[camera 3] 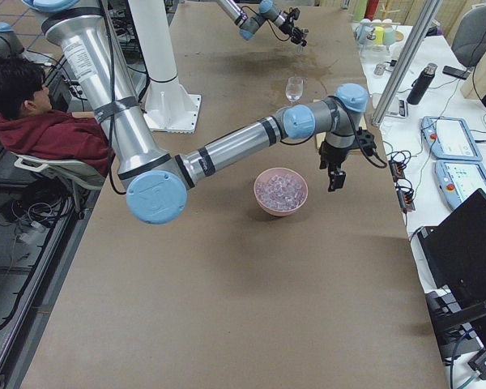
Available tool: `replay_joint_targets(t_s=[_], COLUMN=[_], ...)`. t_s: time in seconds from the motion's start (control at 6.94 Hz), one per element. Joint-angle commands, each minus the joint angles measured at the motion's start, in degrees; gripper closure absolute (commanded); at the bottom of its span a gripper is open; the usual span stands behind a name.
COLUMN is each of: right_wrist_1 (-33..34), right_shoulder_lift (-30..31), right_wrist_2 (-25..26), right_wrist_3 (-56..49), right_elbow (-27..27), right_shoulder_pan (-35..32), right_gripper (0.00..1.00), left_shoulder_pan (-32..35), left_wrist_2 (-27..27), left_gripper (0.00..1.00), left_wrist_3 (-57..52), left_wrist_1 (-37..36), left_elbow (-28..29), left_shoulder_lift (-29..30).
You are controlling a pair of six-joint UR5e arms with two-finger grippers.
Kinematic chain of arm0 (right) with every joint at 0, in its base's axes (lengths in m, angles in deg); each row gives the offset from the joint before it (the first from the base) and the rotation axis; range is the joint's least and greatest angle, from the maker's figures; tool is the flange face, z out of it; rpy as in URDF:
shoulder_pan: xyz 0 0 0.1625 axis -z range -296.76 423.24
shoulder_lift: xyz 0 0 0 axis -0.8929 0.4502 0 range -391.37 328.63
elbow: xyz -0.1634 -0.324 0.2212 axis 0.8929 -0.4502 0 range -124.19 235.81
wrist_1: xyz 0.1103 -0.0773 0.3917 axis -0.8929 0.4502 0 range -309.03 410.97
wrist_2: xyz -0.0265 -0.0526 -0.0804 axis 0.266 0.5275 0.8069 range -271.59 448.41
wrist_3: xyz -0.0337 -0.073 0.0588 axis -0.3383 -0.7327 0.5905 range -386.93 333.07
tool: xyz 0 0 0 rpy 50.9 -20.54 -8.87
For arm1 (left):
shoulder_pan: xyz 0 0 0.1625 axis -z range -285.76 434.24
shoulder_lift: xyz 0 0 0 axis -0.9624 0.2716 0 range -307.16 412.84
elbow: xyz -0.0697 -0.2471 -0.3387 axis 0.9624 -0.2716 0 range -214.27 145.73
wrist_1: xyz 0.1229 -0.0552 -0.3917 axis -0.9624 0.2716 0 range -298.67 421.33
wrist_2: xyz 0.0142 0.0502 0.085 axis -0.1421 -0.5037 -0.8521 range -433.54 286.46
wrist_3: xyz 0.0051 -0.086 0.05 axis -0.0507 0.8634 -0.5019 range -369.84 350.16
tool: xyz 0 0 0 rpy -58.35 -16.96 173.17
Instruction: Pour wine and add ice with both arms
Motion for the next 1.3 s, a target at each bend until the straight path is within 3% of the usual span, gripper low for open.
replay_joint_targets(t_s=[0.0,0.14,0.43,0.58,0.72,0.86,1.15], right_wrist_1=[-0.2,-0.3,-2.2,-6.5,-6.6,-6.6,-6.4], right_shoulder_lift=[7.9,11.2,16.0,17.8,17.5,17.5,17.7], right_wrist_2=[-1.3,-3.8,-4.0,-3.6,-3.4,-2.3,-0.5], right_wrist_3=[-4.0,-7.7,-9.3,-8.6,-8.5,-8.5,-8.1], right_elbow=[-0.4,-0.4,0.7,0.7,0.4,0.1,0.7], right_shoulder_pan=[-5.8,-7.6,-10.5,-10.5,-10.5,-10.5,-10.5], right_gripper=[0.00,0.00,0.00,0.00,0.00,0.00,0.00], left_shoulder_pan=[0.0,0.0,0.0,0.0,0.0,0.0,0.0], left_wrist_2=[0.0,0.0,0.0,0.0,0.0,0.0,0.0], left_gripper=[0.65,0.64,0.59,0.57,0.57,0.53,0.34], left_wrist_3=[0.0,0.0,0.0,0.0,0.0,0.0,0.2], left_wrist_1=[0.1,0.1,0.1,0.1,0.1,0.3,0.3], left_elbow=[-0.1,0.0,0.0,0.0,-0.1,0.0,-0.3], left_shoulder_lift=[0.0,0.0,0.0,0.0,0.0,0.0,-0.1])
